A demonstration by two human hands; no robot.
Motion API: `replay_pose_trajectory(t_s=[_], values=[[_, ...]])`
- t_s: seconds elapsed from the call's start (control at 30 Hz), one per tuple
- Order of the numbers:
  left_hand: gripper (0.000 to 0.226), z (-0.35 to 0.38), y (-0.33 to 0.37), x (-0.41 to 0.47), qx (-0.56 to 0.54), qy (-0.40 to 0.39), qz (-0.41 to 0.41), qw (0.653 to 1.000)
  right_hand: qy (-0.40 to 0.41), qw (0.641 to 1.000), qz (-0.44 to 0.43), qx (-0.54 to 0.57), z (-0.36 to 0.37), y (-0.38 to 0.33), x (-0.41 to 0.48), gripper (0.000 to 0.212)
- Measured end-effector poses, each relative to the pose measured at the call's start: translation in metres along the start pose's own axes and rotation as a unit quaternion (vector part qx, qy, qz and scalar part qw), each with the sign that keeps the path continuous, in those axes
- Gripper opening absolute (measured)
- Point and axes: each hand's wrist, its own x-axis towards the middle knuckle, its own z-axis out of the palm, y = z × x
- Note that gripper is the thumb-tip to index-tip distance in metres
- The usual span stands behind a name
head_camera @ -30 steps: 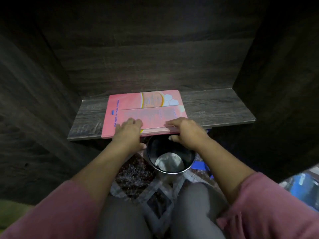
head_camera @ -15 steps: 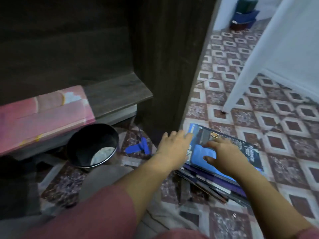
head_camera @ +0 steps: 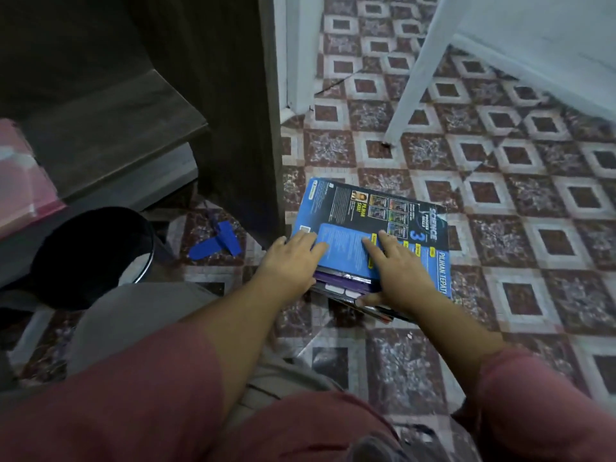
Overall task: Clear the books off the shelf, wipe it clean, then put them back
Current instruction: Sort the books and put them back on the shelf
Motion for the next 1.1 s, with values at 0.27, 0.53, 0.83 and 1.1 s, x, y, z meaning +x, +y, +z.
replay_pose_trajectory(t_s=[0.27, 0.53, 0.83, 1.1], values=[[0.068, 0.006, 0.005, 0.014, -0.025, -0.028, 0.005, 0.999, -0.026, 0.989, -0.061, -0.132, 0.005, -0.012, -0.002, 0.086], [0.054, 0.013, 0.004, 0.022, 0.009, -0.011, -0.007, 1.000, -0.045, 0.976, -0.109, -0.181, -0.014, -0.020, -0.004, 0.064], [0.055, 0.005, 0.013, 0.020, 0.037, 0.048, 0.012, 0.998, 0.071, 0.996, 0.026, -0.036, -0.019, -0.009, -0.020, 0.064], [0.029, -0.059, 0.010, 0.002, -0.049, 0.365, -0.003, 0.930, 0.324, 0.940, 0.104, 0.004, -0.108, -0.026, -0.050, 0.048]])
